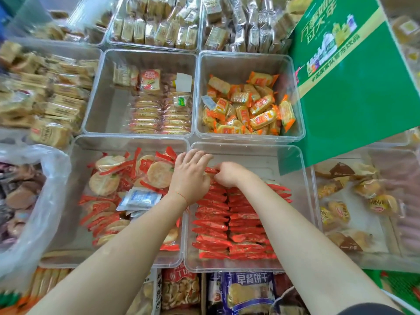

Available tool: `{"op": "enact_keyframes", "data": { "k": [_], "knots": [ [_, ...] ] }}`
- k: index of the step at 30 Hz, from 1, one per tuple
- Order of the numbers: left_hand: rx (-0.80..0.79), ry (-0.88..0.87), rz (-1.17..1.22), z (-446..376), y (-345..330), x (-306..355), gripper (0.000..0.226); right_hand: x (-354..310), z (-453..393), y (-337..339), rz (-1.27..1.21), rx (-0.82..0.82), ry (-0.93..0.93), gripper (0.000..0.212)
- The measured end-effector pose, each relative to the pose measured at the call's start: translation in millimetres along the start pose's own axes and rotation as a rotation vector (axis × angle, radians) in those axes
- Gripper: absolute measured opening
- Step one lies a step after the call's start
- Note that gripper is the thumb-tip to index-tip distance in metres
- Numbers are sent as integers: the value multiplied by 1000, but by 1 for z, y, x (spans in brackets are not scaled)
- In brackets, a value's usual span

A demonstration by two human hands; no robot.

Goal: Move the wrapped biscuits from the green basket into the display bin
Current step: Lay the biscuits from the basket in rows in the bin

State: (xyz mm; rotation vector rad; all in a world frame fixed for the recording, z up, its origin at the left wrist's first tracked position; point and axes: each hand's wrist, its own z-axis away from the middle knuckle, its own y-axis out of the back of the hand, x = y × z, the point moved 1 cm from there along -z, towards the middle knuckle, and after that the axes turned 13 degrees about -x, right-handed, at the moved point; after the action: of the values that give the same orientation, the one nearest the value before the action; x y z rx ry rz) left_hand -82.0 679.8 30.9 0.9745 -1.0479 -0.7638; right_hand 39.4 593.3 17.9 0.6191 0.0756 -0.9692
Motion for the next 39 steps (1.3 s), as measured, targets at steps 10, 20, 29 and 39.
{"op": "enact_keyframes", "data": {
  "k": [10, 20, 29, 39],
  "knots": [
    [-8, 15, 68, 0, 1, 1, 54, 2, 3, -10, -260, 94, 175, 46],
    [-30, 25, 64, 0, 2, 2, 54, -20, 0, 1, 86, -40, 128, 29],
    [-58, 38, 20, -1, 1, 2, 54, 3, 12, -10, -233, 196, 143, 39],
    [-79, 69, -141, 2, 5, 2, 56, 24, 67, -34, -233, 597, 102, 27]
  ]
}}
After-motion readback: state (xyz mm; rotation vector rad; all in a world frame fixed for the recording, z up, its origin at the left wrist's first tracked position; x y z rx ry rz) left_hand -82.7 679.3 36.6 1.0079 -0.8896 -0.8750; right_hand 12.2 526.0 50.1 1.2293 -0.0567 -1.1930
